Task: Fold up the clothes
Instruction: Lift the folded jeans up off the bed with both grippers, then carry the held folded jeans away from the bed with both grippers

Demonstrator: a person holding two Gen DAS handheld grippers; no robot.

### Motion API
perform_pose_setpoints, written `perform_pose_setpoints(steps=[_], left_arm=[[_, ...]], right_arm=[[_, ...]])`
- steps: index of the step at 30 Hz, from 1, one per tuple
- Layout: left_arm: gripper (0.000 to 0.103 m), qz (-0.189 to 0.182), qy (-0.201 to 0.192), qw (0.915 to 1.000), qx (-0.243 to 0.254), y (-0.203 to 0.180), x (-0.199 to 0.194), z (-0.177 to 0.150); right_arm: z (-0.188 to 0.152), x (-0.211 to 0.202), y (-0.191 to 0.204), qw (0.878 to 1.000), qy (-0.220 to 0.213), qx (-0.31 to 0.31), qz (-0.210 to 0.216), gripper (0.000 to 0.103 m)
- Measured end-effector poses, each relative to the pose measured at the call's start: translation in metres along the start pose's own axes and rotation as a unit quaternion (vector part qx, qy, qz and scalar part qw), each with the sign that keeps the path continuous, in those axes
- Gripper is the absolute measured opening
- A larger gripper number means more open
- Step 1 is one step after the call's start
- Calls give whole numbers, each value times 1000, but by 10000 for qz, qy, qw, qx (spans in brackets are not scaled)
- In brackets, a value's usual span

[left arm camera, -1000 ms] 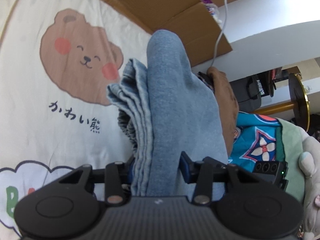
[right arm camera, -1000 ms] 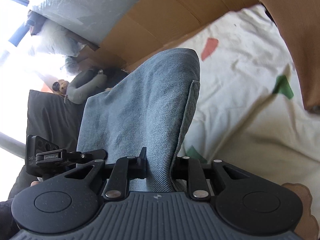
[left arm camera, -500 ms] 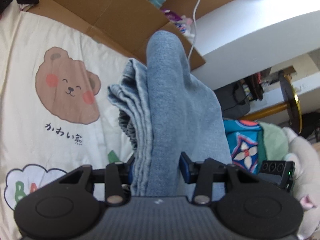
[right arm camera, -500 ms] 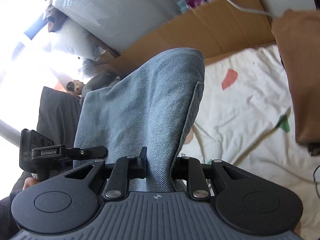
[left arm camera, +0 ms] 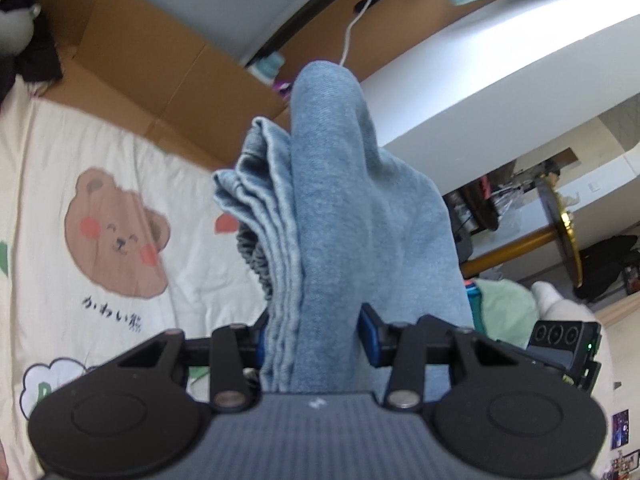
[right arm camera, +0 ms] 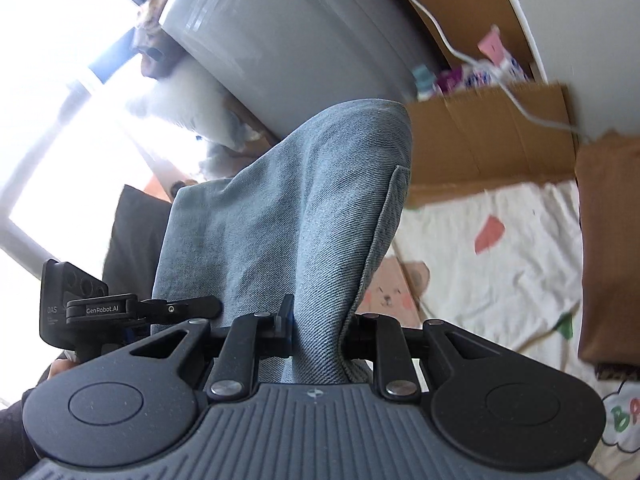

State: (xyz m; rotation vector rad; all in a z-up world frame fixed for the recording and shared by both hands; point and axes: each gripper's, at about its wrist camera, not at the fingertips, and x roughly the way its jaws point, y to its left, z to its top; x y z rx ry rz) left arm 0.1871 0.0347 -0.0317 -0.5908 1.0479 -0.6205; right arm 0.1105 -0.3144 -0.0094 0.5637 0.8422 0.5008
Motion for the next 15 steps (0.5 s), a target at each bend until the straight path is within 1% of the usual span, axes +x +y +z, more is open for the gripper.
perform_pose_setpoints(steps=[7, 10, 15], left_arm=[[45, -30, -107, 9998, 183, -41, -29, 19], [45, -124, -117, 9996, 245, -54, -37, 23], [45, -193, -61, 9993, 320, -72, -41, 25]], right_arm=[[31, -32, 40, 9998, -64, -182, -72, 20], [37, -50, 51, 9998, -143, -123, -107, 20], [42, -70, 67, 9993, -213, -132, -294, 20]])
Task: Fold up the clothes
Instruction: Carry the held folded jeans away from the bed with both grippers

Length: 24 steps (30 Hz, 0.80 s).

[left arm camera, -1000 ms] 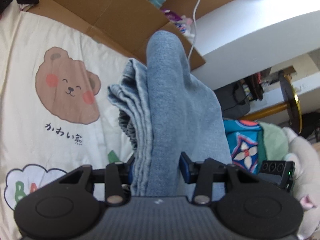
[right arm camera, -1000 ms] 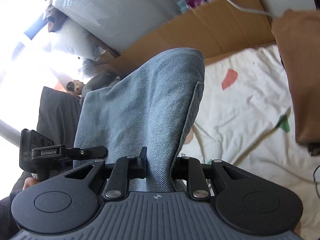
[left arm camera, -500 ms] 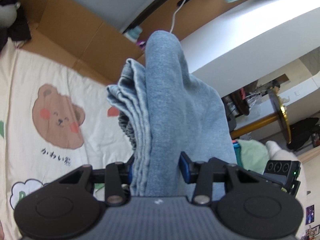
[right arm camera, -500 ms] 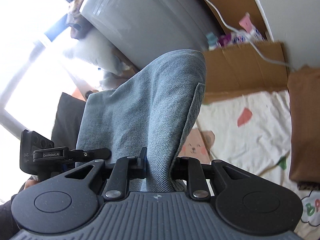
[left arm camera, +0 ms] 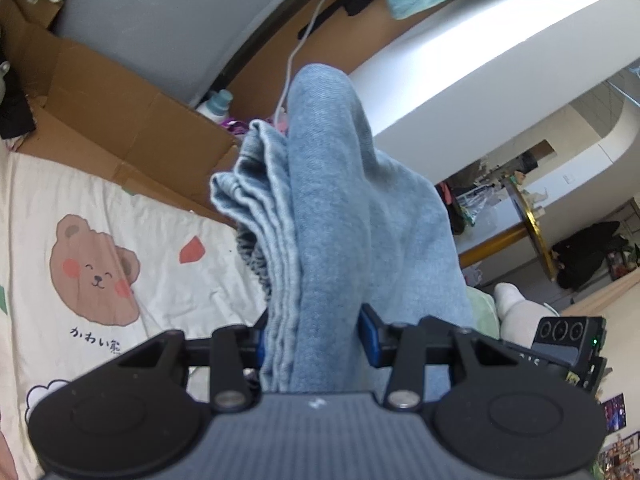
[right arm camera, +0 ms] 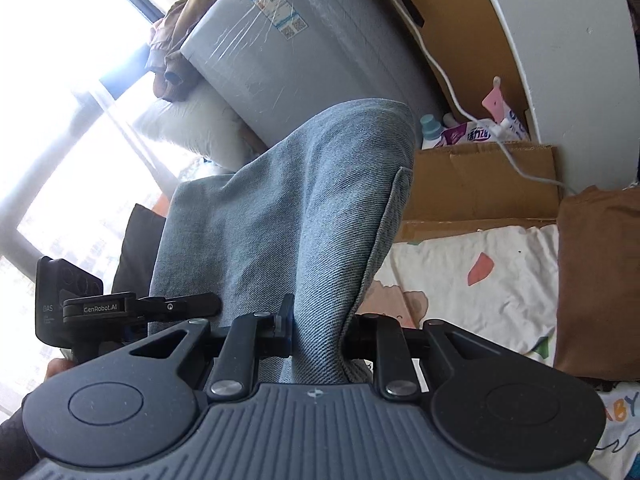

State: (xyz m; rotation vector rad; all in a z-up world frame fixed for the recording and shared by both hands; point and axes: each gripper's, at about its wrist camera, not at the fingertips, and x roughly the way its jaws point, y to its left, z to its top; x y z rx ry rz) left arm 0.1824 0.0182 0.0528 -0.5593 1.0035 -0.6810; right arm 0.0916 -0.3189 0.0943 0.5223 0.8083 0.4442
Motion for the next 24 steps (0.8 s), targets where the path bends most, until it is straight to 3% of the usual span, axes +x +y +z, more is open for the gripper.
perform_pose_setpoints(steps=[7, 24], left_arm=[[45, 79, 98, 9998, 183, -24, 5, -1], [45, 290, -27, 9991, 301, -52, 16, -4]], right_arm=[[-1, -21, 8, 9996, -97, 172, -202, 20], [2, -54, 10, 9992, -323, 201, -140, 20]])
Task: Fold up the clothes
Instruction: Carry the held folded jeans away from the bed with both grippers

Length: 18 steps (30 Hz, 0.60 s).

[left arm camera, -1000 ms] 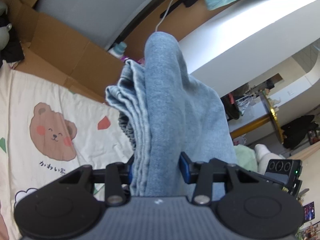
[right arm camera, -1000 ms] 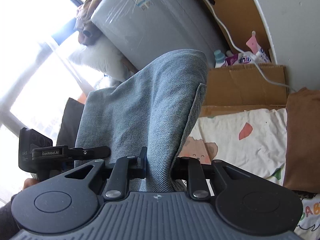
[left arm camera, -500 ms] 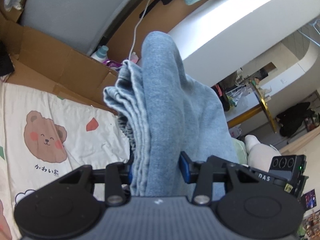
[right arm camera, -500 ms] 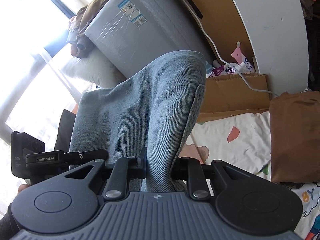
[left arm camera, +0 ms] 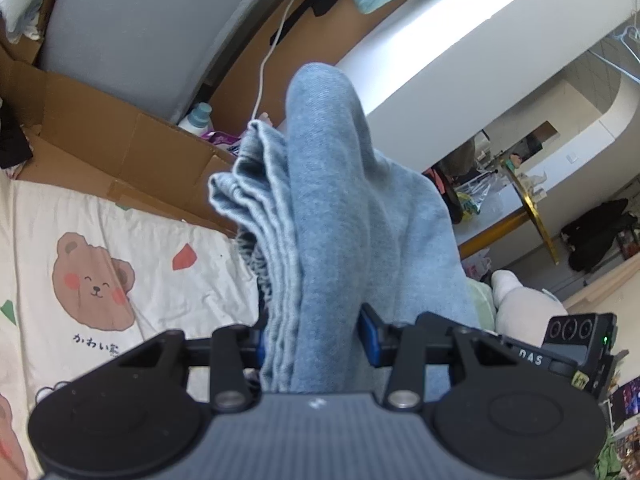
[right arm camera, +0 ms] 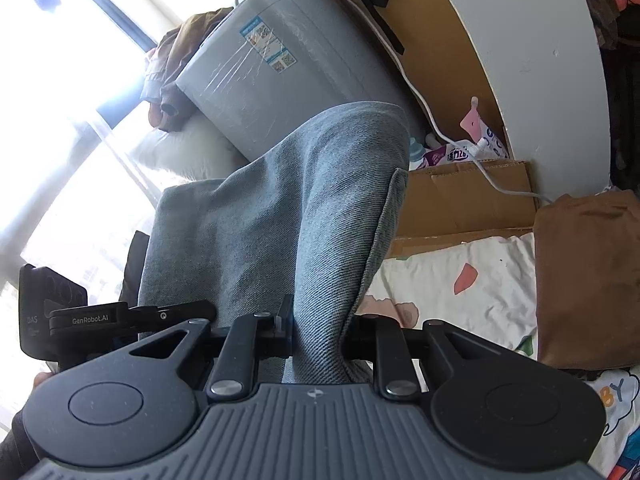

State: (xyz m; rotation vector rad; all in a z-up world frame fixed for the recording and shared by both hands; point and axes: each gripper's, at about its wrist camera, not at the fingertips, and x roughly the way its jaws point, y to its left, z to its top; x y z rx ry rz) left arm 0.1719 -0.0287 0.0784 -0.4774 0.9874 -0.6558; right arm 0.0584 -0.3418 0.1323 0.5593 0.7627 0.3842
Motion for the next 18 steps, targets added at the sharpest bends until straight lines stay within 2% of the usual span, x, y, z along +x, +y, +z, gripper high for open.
perform_pose_setpoints(steps=[8, 18], left_arm=[[45, -225, -9, 9997, -28, -2, 21, 3], [45, -503, 239, 9984, 133, -14, 70, 23]], right_arm=[[8, -20, -4, 9997, -181, -75, -166, 20], [25, -27, -33, 9976, -375, 123, -572, 20]])
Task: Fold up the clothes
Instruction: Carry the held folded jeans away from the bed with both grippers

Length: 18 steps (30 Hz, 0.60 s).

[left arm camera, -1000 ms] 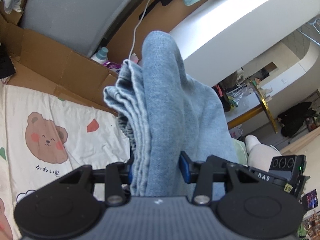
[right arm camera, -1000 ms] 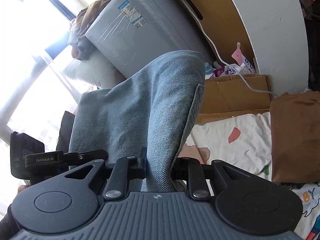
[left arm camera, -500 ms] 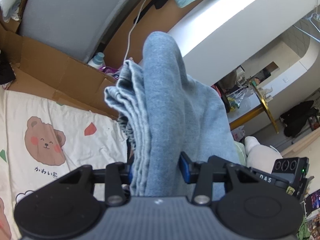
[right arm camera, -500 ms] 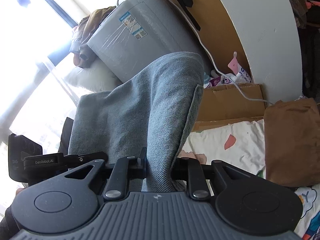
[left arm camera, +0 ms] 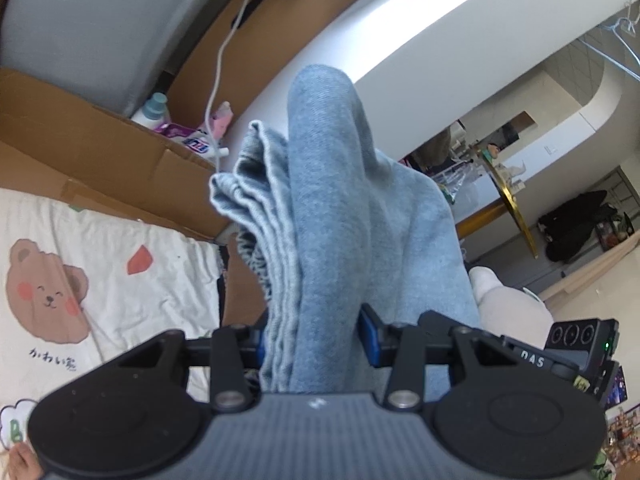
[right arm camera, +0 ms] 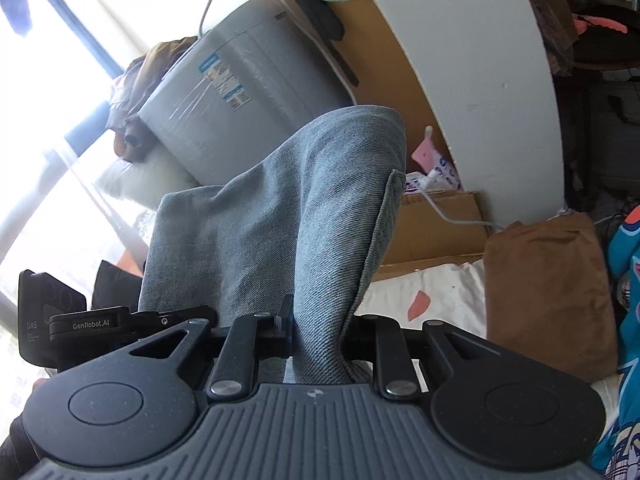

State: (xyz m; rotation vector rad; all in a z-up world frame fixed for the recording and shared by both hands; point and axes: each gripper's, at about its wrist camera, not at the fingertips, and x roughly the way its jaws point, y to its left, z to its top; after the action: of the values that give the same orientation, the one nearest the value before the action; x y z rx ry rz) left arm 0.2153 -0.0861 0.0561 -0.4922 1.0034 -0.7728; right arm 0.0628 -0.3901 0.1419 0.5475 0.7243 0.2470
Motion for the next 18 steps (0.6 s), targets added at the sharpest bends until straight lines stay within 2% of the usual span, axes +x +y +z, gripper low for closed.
perform_pose_setpoints(steps=[18], left_arm=[[45, -394, 427, 9980, 253, -12, 104, 25]], right_arm=[[36, 21, -78, 9961, -215, 407, -756, 20]])
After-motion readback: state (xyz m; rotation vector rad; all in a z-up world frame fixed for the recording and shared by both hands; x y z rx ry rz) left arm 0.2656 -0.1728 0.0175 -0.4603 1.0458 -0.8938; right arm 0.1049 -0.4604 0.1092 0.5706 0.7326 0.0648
